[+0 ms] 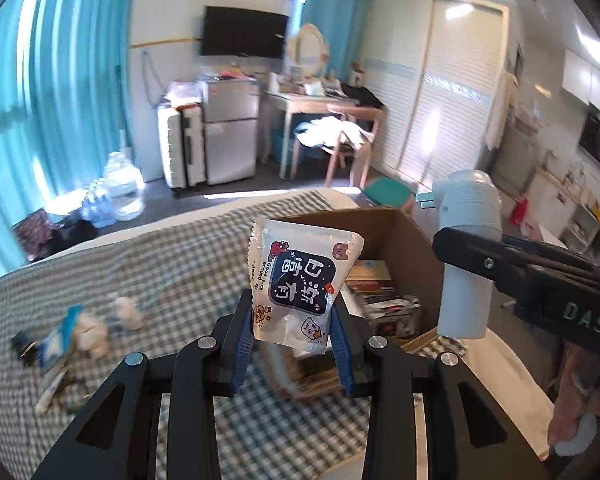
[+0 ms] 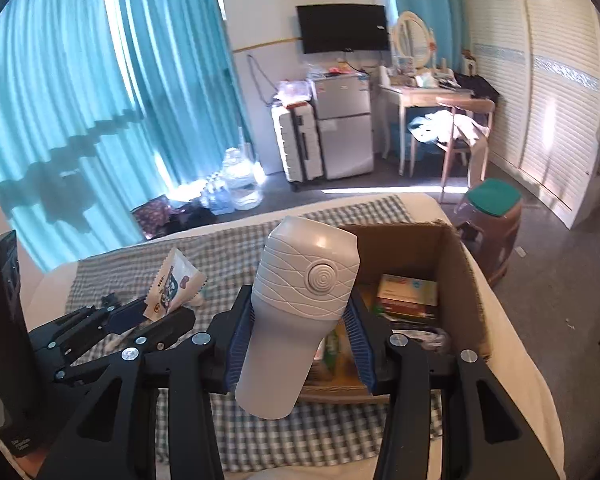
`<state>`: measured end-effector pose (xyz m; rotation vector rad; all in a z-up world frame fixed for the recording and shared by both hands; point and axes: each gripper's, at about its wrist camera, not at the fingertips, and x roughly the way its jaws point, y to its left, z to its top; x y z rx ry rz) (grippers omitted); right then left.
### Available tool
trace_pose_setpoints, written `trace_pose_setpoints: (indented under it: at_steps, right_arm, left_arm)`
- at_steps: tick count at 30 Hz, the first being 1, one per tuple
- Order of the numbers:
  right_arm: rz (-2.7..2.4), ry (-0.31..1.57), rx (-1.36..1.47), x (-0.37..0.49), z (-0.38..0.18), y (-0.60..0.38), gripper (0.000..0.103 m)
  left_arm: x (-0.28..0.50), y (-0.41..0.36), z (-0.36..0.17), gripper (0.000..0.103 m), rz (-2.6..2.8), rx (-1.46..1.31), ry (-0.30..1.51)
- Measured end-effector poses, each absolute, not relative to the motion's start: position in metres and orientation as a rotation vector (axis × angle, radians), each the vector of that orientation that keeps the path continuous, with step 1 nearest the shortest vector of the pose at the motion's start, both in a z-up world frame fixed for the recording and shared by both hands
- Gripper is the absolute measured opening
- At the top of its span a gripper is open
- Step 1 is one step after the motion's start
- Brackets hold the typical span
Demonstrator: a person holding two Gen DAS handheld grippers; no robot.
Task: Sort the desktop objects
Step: 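Carry the snack packet and white cup into the cardboard box and release both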
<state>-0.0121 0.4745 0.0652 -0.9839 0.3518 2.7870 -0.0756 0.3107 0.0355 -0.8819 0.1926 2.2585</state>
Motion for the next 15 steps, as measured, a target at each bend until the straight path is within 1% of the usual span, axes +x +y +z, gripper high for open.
trace_pose_setpoints:
  at_steps: [4, 6, 10, 14, 15]
  right_arm:
    - [2.707, 0.429, -1.027, -0.024, 0.036, 0.516, 0.044]
    - [2.675, 0.486, -1.053, -0.029, 0.017, 0.536, 0.045]
    - [2.631, 0.532, -1.107, -0.041, -0.014, 0.561, 0.045]
    - [2.603, 0.594, -1.133, -0.050, -0.039, 0.577, 0.045]
    - [2.601, 0.599, -1.137, -0.052, -0.042, 0.580, 0.045]
  left_arm:
    - [-0.087, 0.350, 0.005, 0.035, 2.191, -0.943, 0.285]
    - [-0.091, 0.358, -0.017, 0.035, 2.167, -0.990, 0.307]
    - [-0.099, 0.372, -0.052, 0.036, 2.105, -1.043, 0.342]
    - [-0.104, 0.391, -0.057, 0.036, 2.116, -0.948, 0.379]
    - [-0.108, 0.401, -0.057, 0.038, 2.119, -0.926, 0.398]
